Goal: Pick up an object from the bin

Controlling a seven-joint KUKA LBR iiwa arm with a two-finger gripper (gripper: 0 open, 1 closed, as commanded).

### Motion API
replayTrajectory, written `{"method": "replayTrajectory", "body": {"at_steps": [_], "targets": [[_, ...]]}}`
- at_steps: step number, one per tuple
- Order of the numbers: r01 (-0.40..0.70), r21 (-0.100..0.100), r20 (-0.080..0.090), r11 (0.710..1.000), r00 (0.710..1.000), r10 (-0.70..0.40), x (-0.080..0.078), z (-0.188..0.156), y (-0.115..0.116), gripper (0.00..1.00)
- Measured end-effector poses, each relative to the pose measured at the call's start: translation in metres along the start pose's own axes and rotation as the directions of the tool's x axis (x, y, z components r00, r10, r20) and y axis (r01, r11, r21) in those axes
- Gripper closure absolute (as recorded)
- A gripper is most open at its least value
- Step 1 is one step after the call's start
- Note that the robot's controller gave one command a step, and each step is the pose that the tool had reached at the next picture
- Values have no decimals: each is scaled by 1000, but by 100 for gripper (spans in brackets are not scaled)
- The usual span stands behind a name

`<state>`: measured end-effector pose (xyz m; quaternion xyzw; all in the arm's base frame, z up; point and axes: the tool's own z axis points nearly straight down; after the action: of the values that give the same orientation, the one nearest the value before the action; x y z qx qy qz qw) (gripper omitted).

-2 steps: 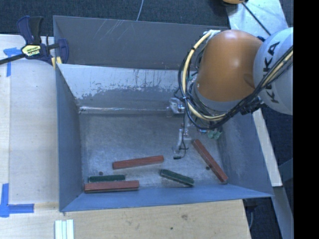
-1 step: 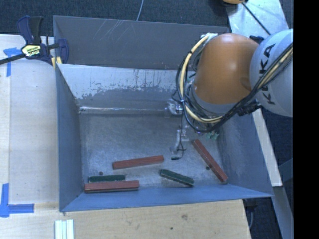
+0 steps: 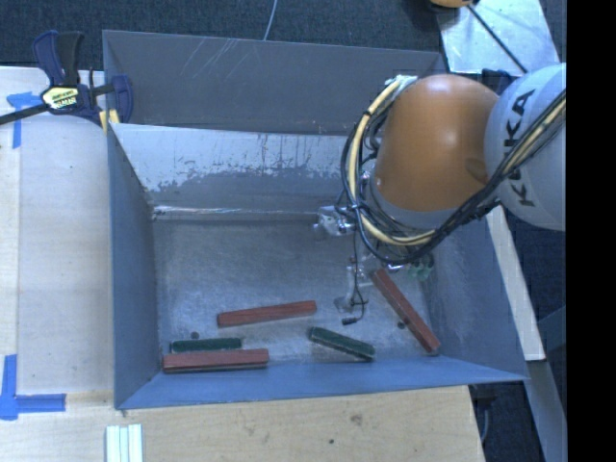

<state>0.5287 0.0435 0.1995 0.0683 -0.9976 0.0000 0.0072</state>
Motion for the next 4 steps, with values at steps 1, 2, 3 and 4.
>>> {"method": "replayTrajectory", "body": {"at_steps": [1,2,3,4], "targets": [[65,4,29,998,997,-66,0,18,5,0],[95,3,21,995,995,-95,6,81,20,0],[18,1,18,1000,1000,-19,-20,126,44,100],[18,1,18,1000,1000,-18,-20,126,44,100]]}}
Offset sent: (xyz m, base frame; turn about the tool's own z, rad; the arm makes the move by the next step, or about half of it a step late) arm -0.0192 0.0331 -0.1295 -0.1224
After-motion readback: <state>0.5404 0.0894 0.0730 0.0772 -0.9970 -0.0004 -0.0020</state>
